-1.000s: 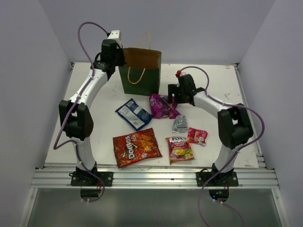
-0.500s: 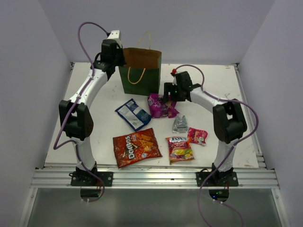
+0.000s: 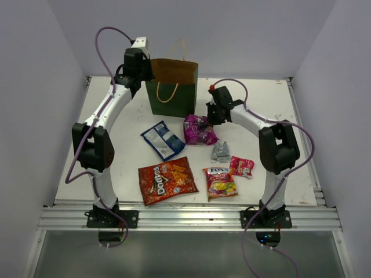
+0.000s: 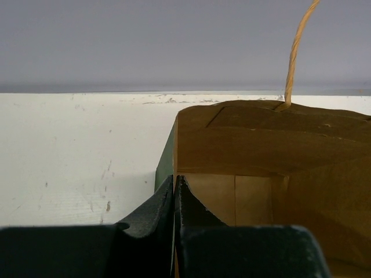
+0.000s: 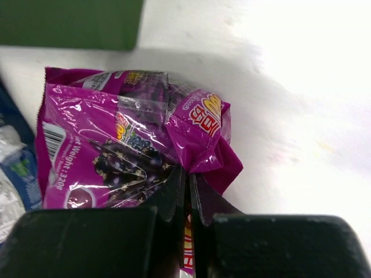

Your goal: Place the snacks into the paper bag

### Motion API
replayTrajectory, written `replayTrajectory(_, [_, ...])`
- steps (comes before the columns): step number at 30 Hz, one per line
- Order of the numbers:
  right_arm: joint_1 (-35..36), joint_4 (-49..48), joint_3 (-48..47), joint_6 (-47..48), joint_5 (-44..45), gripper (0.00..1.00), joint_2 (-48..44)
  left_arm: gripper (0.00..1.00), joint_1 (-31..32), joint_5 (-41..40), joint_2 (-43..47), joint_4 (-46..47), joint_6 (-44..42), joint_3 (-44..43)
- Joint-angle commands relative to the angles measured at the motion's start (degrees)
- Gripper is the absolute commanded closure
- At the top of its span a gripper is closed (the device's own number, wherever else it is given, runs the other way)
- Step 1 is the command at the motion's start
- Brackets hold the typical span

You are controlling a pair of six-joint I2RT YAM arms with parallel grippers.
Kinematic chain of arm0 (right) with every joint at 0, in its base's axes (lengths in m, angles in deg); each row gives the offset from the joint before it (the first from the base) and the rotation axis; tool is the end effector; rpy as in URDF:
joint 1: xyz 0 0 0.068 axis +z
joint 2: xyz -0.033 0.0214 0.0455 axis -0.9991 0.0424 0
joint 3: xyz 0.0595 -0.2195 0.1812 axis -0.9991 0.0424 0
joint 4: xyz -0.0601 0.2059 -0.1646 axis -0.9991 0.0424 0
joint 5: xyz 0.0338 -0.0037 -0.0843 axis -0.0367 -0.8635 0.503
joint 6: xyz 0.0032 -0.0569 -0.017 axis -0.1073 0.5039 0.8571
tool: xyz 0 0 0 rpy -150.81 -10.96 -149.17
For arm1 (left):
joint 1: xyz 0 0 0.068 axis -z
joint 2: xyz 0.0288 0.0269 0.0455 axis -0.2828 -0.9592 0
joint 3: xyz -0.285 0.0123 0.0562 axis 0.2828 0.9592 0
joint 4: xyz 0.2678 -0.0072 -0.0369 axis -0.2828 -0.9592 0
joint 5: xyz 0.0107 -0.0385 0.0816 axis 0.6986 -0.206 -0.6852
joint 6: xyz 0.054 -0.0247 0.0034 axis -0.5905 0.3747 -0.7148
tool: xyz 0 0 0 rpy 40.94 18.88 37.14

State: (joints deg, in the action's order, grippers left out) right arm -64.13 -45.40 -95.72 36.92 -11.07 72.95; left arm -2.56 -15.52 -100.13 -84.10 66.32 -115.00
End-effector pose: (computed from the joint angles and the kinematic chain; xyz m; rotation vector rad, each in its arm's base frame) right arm 0.4145 0.1827 0.2081 -0.1263 2.5155 0.3887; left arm 0.4787 -0.1147 0.3621 -0.0780 1.9693 -0.2596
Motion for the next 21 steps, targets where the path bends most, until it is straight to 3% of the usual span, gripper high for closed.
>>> replayTrajectory(1, [-0.24,12.51,-1.29,3.22,12.11,1.0,-8.06,0.95,-0.6,0.47,3.33,-0.2,0.29,-0.54])
replayTrajectory(6, [-0.06,17.55,-16.64,6.12,20.54,1.0,-13.16,0.97,-0.6,0.73,3.51,-0.82,1.08,-0.9])
replayTrajectory(10, [-0.15,18.35,-29.94,7.36,23.46,1.0,-11.42,0.98,-0.6,1.44,3.95,-1.08,1.96,-0.46])
replayTrajectory(21, [3.44,0.61,-57.02,11.75,21.97,1.0,-2.36,1.0,-0.25,2.93,6.49,-0.73,3.37,2.88])
